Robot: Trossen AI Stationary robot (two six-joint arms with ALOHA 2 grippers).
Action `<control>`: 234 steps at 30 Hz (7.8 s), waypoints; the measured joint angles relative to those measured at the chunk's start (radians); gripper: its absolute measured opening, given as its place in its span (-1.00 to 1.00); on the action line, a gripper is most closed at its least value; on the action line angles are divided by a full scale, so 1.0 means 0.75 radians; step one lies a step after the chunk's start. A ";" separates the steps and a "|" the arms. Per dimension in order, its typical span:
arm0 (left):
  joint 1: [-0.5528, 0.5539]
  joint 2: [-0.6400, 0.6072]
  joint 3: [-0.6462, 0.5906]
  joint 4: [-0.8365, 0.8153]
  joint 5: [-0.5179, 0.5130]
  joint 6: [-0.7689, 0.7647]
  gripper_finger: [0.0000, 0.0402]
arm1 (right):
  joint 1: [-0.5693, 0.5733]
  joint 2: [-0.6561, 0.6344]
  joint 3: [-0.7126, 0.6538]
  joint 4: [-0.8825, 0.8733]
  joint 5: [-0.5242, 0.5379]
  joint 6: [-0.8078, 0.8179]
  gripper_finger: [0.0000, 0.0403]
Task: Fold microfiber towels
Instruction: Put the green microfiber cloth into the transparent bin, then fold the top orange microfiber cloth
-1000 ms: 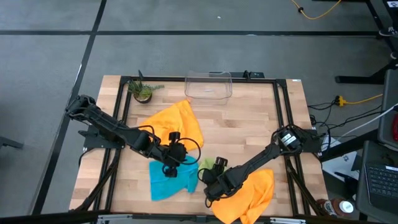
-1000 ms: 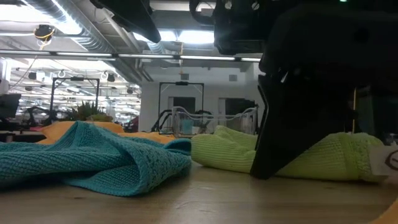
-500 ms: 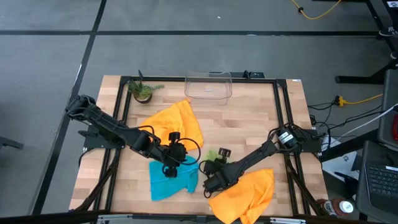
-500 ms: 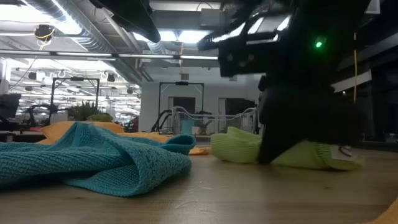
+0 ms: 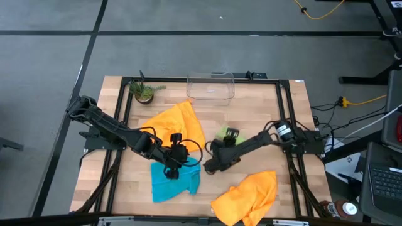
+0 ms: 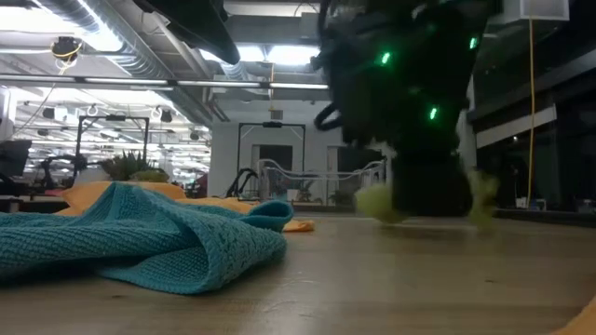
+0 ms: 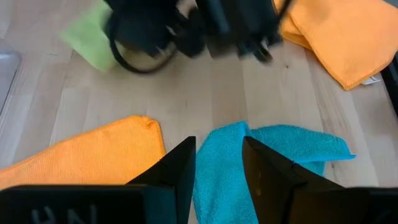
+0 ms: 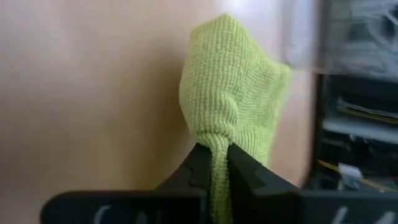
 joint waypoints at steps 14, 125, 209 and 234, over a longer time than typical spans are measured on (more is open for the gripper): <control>0.000 0.001 -0.001 -0.009 -0.004 0.003 -0.39 | -0.453 -0.404 0.002 0.053 0.440 -0.478 -0.90; 0.123 -0.001 0.000 -0.113 -0.045 0.016 -0.39 | -1.231 0.066 0.247 0.979 -1.412 -1.676 -0.99; -0.065 0.563 0.010 0.077 0.155 -0.736 -0.39 | -0.135 -0.503 -0.120 0.729 -1.151 -1.077 -0.98; -0.611 0.105 -0.002 -1.096 0.199 -1.632 -0.39 | -0.119 -0.503 -0.120 0.924 -1.128 -1.093 -0.97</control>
